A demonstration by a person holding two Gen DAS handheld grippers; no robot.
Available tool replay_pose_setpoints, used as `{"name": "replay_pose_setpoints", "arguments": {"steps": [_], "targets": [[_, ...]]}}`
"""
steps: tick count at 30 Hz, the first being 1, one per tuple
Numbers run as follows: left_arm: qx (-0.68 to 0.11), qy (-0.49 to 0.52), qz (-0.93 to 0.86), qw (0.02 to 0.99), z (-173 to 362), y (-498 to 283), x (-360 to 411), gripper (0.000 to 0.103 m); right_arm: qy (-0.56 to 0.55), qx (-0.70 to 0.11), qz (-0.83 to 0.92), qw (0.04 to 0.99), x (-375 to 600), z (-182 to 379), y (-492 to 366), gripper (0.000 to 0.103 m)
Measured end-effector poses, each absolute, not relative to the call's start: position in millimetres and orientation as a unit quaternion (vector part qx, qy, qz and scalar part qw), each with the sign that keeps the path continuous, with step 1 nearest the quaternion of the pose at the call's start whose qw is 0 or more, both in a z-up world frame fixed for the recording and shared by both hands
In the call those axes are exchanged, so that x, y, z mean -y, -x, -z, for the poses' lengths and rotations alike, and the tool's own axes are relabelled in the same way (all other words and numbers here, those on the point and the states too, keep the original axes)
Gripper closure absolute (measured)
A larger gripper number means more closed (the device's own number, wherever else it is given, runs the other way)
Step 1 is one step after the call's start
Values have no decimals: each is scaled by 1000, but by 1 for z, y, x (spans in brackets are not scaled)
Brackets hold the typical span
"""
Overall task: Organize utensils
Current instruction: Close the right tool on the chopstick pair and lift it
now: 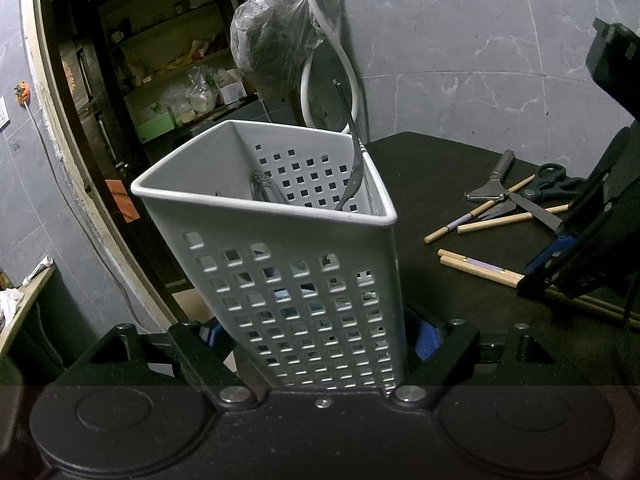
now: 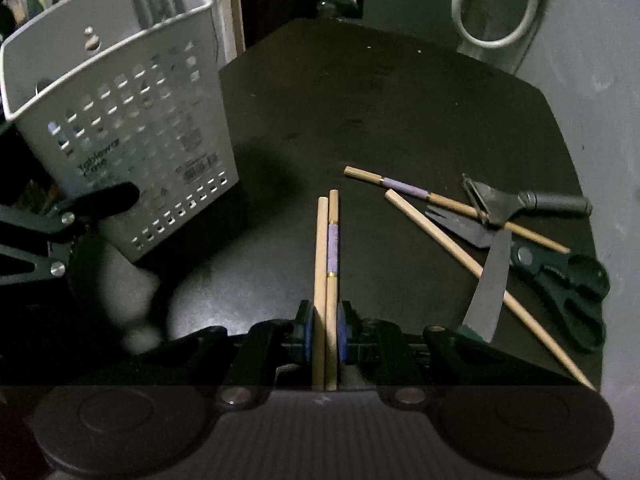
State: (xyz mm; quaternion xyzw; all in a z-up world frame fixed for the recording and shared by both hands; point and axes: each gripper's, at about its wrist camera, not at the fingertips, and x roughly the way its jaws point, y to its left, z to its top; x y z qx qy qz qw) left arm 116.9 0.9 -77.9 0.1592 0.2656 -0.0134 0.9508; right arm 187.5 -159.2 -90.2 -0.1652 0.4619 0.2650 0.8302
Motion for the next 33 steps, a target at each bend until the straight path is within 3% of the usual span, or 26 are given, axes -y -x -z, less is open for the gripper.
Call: {"name": "replay_pose_setpoints", "arguments": {"steps": [7, 10, 12, 14, 15, 17, 21, 33], "targets": [[-265, -158, 13, 951, 79, -117, 0, 18, 146, -474, -273, 825, 155, 90, -198, 86], [-265, -158, 14, 951, 79, -117, 0, 18, 135, -479, -284, 820, 154, 90, -202, 70], [-265, -158, 13, 951, 79, -117, 0, 18, 138, -477, -287, 819, 153, 90, -203, 67], [-265, -158, 14, 951, 79, -118, 0, 18, 141, -475, -287, 820, 151, 90, -204, 71], [-265, -158, 14, 951, 79, -117, 0, 18, 143, -473, -286, 821, 151, 90, -204, 81], [-265, -158, 13, 951, 79, -118, 0, 18, 137, -475, -284, 822, 152, 90, -208, 88], [-265, -158, 14, 951, 79, -118, 0, 18, 138, -471, -288, 822, 153, 89, -208, 90], [-265, -158, 15, 951, 79, -117, -1, 18, -68, -416, -312, 851, 217, 82, -213, 90]]}}
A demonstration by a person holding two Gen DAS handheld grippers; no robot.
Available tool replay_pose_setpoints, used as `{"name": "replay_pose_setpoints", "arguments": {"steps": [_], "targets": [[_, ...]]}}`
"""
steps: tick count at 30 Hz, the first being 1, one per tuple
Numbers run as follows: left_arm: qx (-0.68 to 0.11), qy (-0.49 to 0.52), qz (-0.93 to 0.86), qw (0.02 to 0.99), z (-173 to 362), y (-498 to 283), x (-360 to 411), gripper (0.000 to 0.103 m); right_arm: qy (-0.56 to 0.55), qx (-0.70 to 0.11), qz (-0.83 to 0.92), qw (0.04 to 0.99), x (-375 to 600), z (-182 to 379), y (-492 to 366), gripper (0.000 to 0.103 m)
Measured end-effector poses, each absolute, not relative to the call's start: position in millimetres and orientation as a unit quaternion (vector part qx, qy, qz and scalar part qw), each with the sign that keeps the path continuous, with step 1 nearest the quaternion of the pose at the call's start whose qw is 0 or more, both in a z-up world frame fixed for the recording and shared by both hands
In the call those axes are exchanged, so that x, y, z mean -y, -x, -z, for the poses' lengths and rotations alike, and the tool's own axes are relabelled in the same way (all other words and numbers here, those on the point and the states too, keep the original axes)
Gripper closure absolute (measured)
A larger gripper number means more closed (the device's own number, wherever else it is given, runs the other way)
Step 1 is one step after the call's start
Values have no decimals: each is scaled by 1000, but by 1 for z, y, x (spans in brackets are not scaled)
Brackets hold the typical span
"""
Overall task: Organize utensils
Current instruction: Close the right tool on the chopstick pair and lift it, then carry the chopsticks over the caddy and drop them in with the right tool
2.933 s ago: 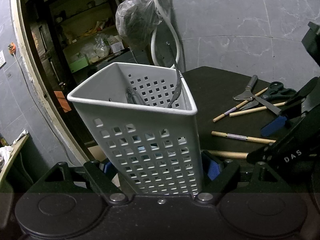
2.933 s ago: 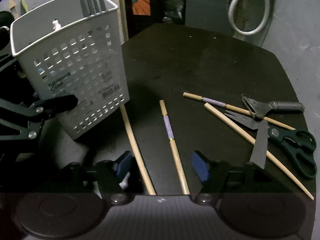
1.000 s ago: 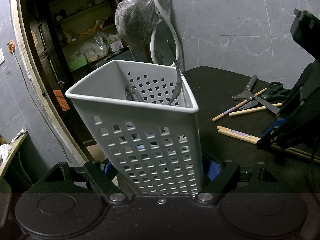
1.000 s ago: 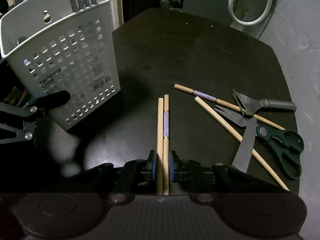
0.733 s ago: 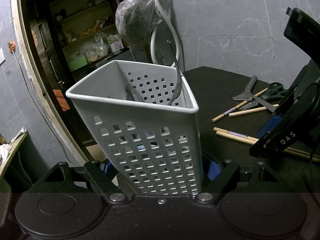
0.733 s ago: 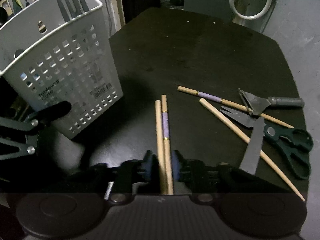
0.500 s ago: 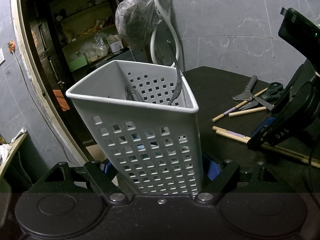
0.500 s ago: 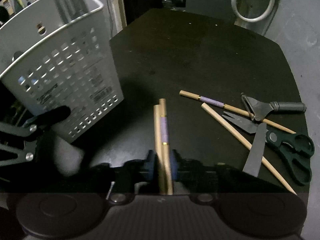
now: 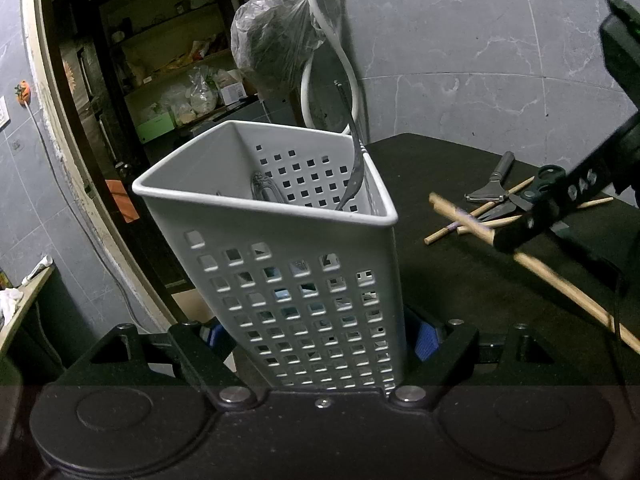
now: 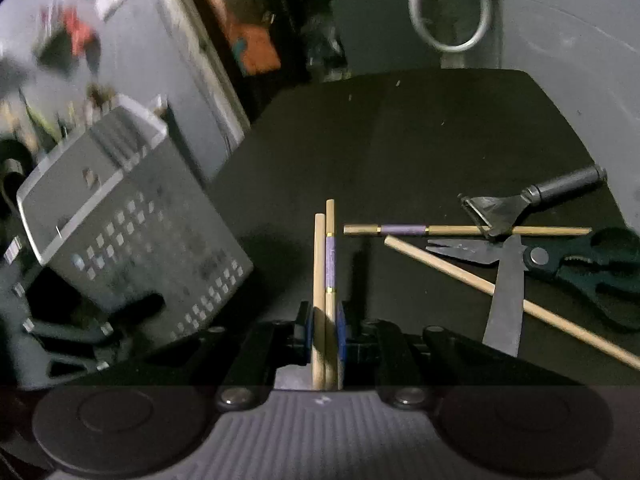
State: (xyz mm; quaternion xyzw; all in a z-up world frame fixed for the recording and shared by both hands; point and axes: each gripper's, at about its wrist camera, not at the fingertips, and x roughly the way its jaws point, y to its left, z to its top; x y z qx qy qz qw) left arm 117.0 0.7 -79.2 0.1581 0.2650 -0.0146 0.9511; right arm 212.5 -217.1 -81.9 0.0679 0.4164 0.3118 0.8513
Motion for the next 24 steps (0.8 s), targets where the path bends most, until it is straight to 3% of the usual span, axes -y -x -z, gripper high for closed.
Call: {"name": "replay_pose_setpoints", "arguments": {"steps": [11, 24], "targets": [[-265, -158, 15, 951, 79, -117, -1, 18, -145, -319, -344, 871, 243, 74, -202, 90], [-265, -158, 15, 951, 79, -117, 0, 18, -152, -310, -354, 869, 245, 78, -202, 90]]}}
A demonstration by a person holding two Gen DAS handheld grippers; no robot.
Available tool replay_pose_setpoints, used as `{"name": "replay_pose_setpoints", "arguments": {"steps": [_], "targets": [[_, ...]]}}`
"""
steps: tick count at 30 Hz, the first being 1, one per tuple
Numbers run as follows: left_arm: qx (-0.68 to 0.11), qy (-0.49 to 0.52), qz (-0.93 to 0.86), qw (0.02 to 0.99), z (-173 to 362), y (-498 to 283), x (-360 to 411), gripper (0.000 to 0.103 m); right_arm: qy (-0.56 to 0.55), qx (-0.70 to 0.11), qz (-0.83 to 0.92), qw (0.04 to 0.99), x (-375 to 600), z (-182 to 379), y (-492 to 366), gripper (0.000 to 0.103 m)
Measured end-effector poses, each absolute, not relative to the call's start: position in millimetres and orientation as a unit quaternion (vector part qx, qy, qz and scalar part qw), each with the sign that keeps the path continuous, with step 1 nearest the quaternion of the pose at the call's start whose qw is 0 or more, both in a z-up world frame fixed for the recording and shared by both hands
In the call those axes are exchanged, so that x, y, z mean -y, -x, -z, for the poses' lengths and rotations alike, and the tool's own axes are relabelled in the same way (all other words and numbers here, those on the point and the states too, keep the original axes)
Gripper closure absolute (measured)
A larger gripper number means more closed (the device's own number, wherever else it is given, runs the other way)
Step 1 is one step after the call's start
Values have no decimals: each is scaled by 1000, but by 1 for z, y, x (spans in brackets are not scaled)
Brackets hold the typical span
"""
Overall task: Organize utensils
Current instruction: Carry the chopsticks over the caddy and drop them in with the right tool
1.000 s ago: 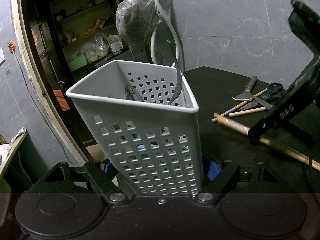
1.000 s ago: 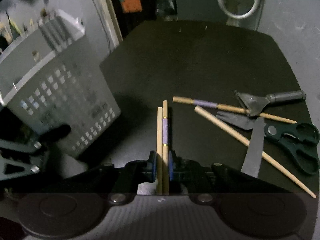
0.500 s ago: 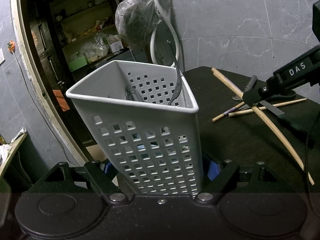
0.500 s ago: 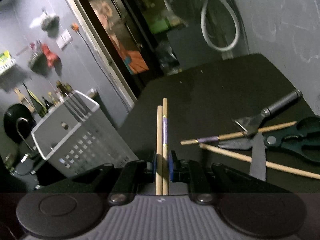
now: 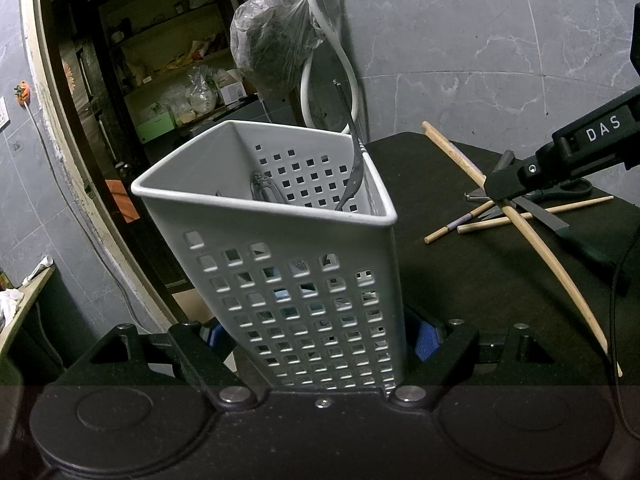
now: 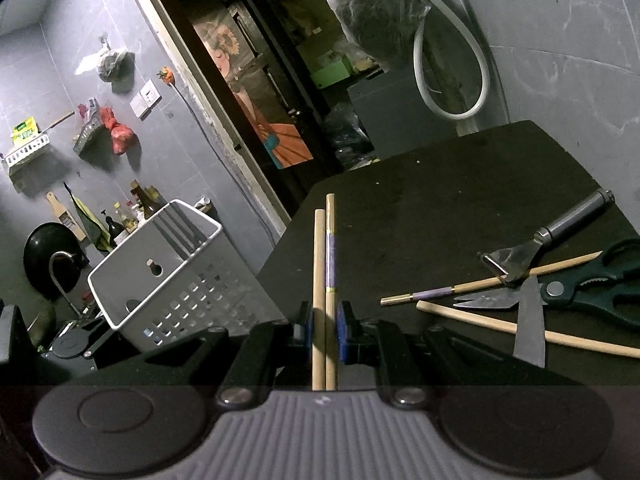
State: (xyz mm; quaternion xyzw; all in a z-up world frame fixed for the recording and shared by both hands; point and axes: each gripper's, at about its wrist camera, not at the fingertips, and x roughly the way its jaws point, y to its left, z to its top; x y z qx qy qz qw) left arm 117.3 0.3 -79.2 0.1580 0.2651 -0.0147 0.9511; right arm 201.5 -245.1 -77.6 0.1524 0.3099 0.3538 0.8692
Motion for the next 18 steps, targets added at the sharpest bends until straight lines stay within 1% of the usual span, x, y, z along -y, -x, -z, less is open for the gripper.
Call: {"name": "replay_pose_setpoints", "arguments": {"steps": [18], "targets": [[-265, -158, 15, 951, 79, -118, 0, 18, -165, -270, -359, 878, 248, 59, -195, 89]]}}
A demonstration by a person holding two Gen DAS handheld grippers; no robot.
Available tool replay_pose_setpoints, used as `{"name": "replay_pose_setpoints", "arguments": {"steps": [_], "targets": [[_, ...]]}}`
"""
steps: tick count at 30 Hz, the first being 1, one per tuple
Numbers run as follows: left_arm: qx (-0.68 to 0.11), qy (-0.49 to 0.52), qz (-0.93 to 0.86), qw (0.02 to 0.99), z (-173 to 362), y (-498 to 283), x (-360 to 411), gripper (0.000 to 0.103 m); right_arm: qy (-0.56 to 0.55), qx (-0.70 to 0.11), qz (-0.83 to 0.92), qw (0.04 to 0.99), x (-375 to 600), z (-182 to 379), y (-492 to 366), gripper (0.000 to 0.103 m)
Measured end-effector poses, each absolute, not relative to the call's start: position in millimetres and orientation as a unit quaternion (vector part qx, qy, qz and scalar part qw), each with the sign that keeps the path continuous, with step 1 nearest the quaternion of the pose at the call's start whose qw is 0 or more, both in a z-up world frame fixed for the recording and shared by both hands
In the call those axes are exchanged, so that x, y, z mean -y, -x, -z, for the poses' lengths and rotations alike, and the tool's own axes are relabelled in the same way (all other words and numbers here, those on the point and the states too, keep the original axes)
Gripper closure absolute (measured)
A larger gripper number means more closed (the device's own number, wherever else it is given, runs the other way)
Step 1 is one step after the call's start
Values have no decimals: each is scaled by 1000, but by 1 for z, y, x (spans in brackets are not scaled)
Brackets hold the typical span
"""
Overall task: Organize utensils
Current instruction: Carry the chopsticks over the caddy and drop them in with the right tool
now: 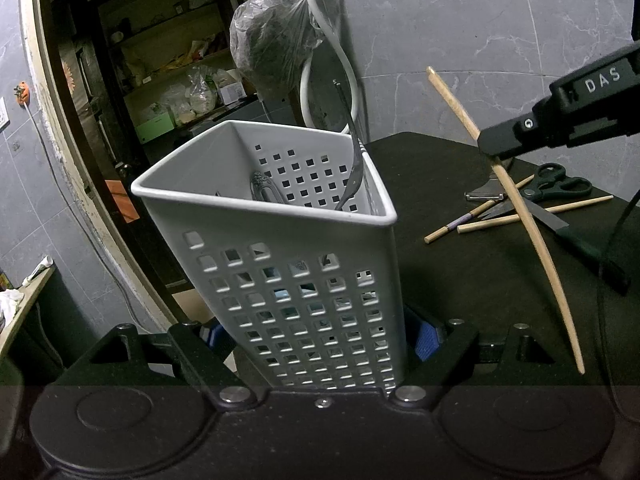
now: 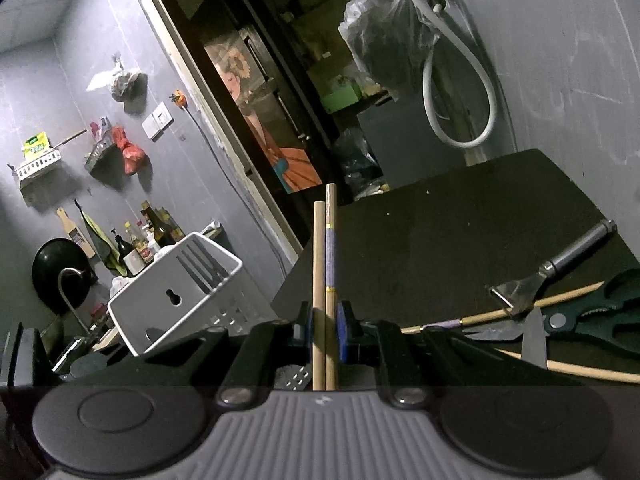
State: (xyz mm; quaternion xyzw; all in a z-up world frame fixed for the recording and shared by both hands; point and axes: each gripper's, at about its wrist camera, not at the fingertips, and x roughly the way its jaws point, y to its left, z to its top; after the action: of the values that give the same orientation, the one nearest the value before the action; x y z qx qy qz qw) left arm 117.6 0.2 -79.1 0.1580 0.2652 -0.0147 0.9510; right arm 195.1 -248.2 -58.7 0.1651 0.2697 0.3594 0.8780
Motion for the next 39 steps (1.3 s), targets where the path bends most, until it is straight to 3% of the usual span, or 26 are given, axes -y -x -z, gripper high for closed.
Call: {"name": "replay_pose_setpoints", "arguments": {"steps": [12, 28, 39], "targets": [[-265, -158, 15, 951, 79, -118, -1, 18, -162, -216, -372, 888, 248, 22, -193, 89], [-264, -159, 17, 951, 78, -119, 1, 18, -156, -46, -449, 879, 217, -97, -216, 89], [-261, -156, 20, 952, 79, -117, -4, 18, -156, -60, -484, 859, 156, -80, -236, 89]]}}
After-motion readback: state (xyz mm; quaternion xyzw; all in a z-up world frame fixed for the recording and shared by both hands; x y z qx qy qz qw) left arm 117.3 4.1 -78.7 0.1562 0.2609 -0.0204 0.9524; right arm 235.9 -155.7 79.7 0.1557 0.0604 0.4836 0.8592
